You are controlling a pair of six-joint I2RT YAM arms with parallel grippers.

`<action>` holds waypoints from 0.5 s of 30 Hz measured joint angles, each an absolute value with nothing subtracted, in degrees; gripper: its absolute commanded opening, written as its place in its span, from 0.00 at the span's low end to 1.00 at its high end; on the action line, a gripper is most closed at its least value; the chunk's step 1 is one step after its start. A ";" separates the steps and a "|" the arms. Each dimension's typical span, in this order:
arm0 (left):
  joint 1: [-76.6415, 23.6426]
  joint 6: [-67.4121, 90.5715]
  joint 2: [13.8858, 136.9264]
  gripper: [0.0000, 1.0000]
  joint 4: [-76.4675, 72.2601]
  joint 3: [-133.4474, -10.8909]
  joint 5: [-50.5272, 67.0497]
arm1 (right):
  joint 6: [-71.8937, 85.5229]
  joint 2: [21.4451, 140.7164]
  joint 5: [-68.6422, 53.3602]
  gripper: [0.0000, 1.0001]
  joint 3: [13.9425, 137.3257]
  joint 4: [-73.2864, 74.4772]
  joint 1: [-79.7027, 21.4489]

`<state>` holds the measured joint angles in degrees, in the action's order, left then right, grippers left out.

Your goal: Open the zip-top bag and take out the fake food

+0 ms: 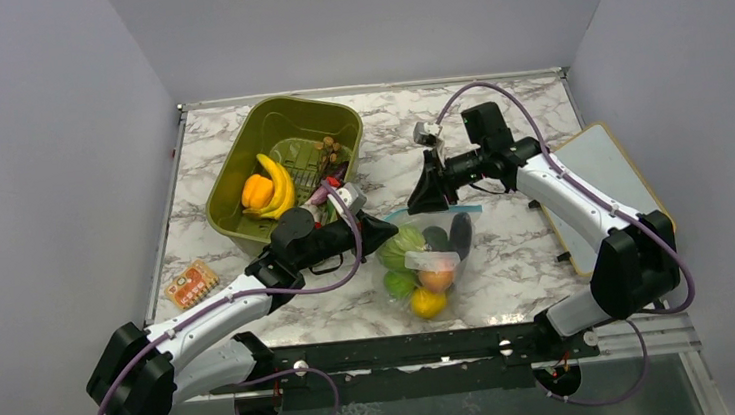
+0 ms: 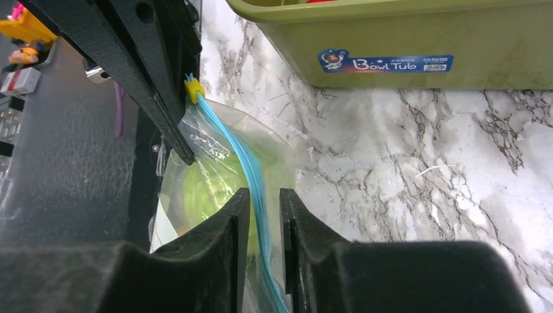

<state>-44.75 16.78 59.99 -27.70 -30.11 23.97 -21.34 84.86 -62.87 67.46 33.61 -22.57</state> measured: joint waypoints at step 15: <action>-44.88 17.58 54.72 0.55 -26.52 -28.40 23.05 | -15.55 73.41 -63.48 0.01 60.03 24.56 -22.57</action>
